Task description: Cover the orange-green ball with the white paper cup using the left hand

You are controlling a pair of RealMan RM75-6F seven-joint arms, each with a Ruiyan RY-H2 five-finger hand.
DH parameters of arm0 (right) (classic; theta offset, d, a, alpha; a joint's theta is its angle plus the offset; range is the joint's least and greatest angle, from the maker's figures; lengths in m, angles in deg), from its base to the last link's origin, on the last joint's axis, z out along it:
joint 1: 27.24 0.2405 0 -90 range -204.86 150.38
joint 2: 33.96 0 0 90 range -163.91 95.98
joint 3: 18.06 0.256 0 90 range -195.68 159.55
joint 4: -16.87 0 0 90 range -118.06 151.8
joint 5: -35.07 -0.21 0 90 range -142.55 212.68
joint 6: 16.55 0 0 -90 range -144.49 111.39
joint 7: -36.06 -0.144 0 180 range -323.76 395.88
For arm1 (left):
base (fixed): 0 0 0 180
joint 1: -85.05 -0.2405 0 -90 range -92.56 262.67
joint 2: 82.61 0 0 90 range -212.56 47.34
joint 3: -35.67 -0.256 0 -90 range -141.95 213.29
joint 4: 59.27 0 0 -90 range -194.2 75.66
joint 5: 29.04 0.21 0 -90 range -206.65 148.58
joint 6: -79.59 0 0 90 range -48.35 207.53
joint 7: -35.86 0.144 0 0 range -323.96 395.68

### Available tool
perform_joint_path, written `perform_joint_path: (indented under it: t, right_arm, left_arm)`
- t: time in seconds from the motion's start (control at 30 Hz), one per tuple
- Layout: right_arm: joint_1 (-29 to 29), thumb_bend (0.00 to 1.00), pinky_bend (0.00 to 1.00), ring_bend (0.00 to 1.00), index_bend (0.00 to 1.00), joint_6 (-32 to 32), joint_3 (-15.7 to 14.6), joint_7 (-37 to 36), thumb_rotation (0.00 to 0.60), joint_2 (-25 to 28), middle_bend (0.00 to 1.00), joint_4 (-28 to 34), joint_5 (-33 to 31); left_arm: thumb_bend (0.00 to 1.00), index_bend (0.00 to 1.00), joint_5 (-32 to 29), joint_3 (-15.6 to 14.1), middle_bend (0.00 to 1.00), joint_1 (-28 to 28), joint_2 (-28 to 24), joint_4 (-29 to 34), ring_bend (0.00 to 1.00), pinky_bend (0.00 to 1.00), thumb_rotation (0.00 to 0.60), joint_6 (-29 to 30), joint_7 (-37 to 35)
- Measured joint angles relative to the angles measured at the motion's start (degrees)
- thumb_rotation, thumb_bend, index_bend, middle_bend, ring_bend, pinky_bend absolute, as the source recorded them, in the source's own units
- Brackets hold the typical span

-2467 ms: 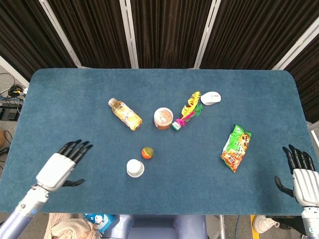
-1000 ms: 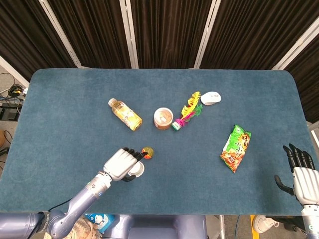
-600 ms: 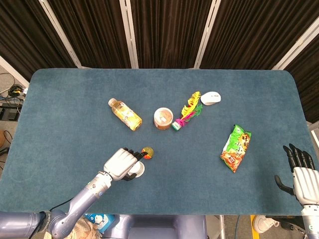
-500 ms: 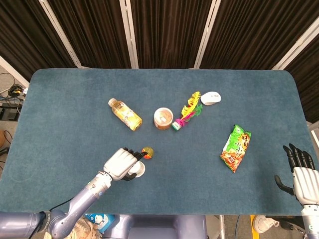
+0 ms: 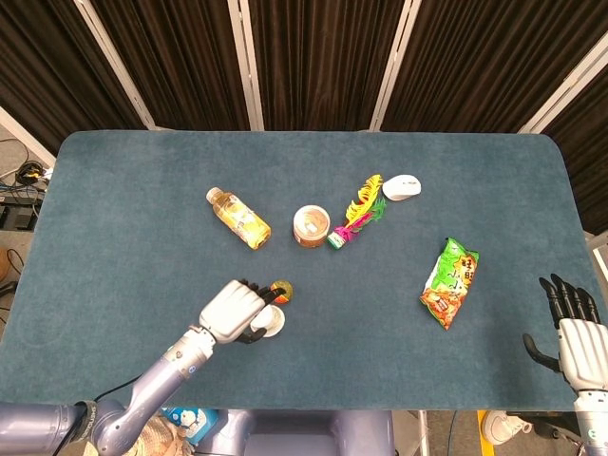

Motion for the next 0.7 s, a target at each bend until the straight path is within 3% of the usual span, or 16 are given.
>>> perform_joint_path:
  t: [0.4,0.7]
  right_arm:
    - [0.11,0.35,0.03,0.00,0.00,-0.41,0.11,-0.46,0.600,0.07,0.00,-0.03,-0.39]
    - [0.26,0.35,0.03,0.00,0.00,-0.64,0.28,-0.69,0.600,0.05,0.00,-0.18,-0.68]
  left_arm:
    - [0.31,0.19,-2.80,5.75,0.38,4.37,1.58,-1.40,0.42,0.47,0.600,0.51,0.94]
    - [0.31,0.19,-6.72,5.56,0.38,6.51,3.22,-4.81,0.42,0.47,0.600,-0.10,3.34]
